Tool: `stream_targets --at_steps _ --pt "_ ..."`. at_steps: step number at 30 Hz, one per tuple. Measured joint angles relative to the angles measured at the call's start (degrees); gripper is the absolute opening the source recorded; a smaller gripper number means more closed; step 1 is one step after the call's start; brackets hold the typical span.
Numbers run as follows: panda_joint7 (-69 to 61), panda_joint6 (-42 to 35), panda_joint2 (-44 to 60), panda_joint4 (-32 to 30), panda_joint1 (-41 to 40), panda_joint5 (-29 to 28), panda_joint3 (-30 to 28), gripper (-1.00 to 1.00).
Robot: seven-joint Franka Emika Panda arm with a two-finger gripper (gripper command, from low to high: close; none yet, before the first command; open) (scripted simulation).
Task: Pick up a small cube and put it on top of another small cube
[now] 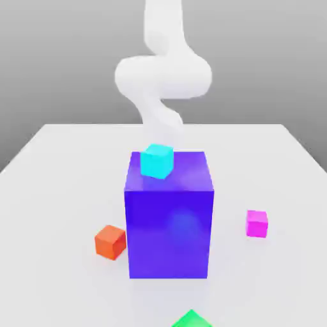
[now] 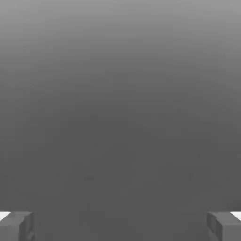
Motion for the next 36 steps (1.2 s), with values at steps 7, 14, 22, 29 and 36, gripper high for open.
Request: stream_targets --at_steps 7,14,22,29,36 --pt "12.91 10.03 11.59 -12.10 4.13 5.15 10.79 0.00" --pt "27.72 20.87 24.37 -24.90 9.31 9.58 22.89 0.00" --pt "58.23 36.01 45.33 -32.43 13.70 -12.50 25.24 0.00" --pt "72.13 43.65 55.59 -29.76 34.41 -30.98 0.37 0.00" --pt "72.90 45.56 57.56 -29.45 37.93 -31.99 -3.40 -1.00"
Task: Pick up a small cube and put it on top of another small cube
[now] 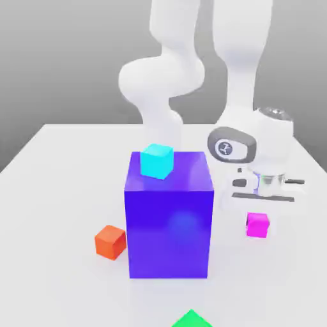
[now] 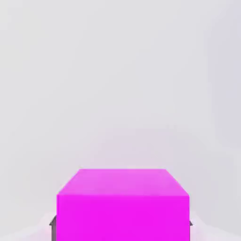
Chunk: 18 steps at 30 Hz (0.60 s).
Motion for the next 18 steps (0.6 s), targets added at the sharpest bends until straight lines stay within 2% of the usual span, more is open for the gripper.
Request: stream_targets --at_steps 2,4,6,9,13,15,18 --pt "-0.40 -1.12 -1.25 -0.19 -1.75 0.58 1.92 -1.00" --pt "-2.37 -3.12 -3.68 -0.73 -5.61 3.18 6.45 -1.00" --pt "-5.87 -5.19 -6.44 -1.51 -10.10 7.80 12.09 -1.00" --pt "-14.15 -8.24 -10.95 -2.84 -13.53 19.13 18.51 -1.00" --pt "-23.52 -12.55 -16.95 -4.35 -10.14 32.02 19.17 -1.00" --pt "-27.24 -14.11 -17.44 -3.11 -9.77 33.51 18.60 -1.00" --pt "-31.40 -17.01 -15.43 1.78 -12.71 32.91 16.60 -1.00"
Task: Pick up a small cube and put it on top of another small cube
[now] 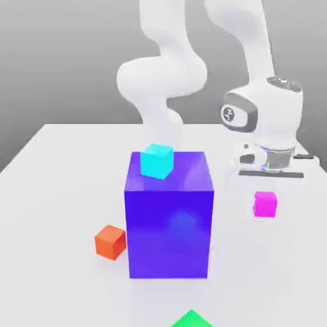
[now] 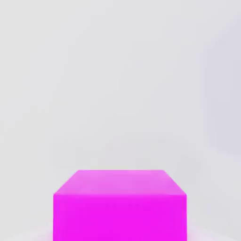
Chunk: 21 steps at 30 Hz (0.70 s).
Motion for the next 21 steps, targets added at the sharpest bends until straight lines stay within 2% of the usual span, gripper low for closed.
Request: stream_targets --at_steps 8,17,21 --pt "-11.05 -7.95 6.65 14.79 -9.06 -1.80 -4.71 -1.00" --pt "-19.99 -16.70 13.35 30.25 -19.31 -2.44 -13.54 -1.00" --pt "-18.66 -14.38 17.81 31.91 -21.03 -2.53 -16.07 -1.00"
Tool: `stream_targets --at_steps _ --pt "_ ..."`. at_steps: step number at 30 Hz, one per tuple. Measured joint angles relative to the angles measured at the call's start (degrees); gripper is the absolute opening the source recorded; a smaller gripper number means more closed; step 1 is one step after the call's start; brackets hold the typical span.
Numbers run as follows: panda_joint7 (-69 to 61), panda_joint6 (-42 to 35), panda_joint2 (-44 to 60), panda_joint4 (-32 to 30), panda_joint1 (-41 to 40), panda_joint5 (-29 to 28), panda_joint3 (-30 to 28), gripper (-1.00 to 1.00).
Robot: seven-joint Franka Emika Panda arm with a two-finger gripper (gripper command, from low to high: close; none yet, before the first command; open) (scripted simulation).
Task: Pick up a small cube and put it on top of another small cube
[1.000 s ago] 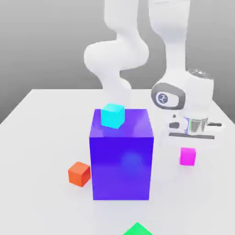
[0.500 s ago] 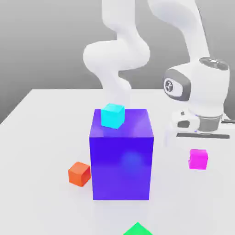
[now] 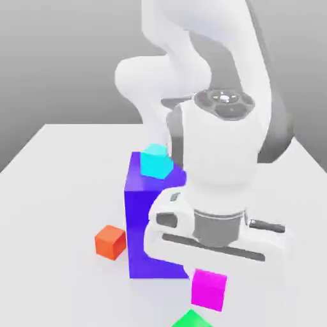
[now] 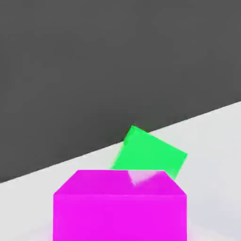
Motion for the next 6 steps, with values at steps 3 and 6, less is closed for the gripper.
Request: stream_targets --at_steps 3,6 --pt "0.12 3.45 3.77 0.27 -0.05 -0.03 -0.16 1.00" --pt "0.12 3.45 3.77 0.27 -0.05 -0.03 -0.16 1.00"
